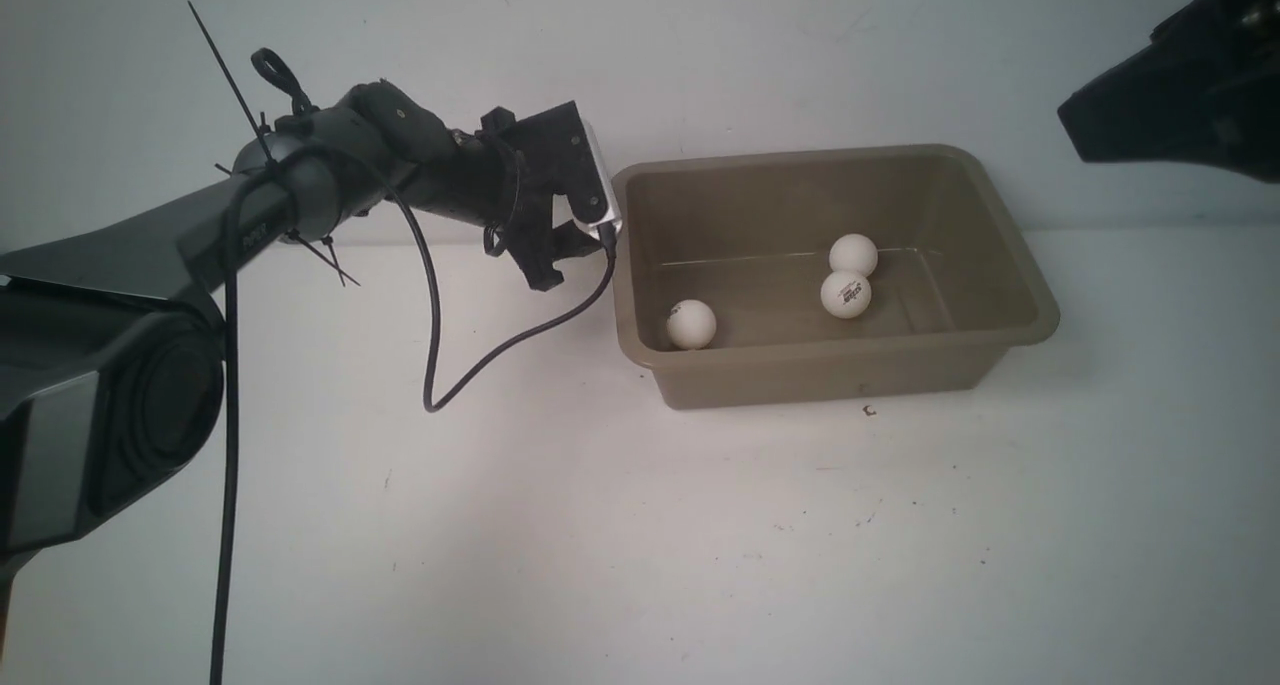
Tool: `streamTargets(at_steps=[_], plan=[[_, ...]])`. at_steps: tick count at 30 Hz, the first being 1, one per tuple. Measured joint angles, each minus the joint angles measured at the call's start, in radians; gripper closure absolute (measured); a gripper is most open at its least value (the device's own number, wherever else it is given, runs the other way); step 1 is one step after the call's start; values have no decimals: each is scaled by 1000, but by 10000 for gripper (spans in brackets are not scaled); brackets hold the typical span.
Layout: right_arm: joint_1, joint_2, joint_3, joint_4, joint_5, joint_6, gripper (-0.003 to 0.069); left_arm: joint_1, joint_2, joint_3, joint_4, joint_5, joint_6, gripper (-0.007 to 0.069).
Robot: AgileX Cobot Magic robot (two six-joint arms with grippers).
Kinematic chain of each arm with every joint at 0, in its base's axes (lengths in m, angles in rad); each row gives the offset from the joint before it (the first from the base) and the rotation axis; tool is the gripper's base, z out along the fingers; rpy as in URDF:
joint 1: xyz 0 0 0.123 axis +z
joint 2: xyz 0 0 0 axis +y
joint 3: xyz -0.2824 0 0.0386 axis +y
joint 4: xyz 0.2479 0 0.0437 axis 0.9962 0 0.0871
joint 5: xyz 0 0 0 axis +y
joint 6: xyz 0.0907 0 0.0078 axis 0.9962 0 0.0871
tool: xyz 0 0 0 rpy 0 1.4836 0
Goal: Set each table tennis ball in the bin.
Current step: Use the left arm to clamp the table tennis ball closest to it
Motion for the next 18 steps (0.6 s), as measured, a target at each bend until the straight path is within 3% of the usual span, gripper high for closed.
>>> streamTargets(at_steps=[7, 18], plan=[[0, 0, 0, 0, 0, 0, 219, 0, 66, 0, -38, -21, 58, 157], [0, 0, 0, -2, 0, 0, 219, 0, 70, 0, -255, -101, 221, 157]])
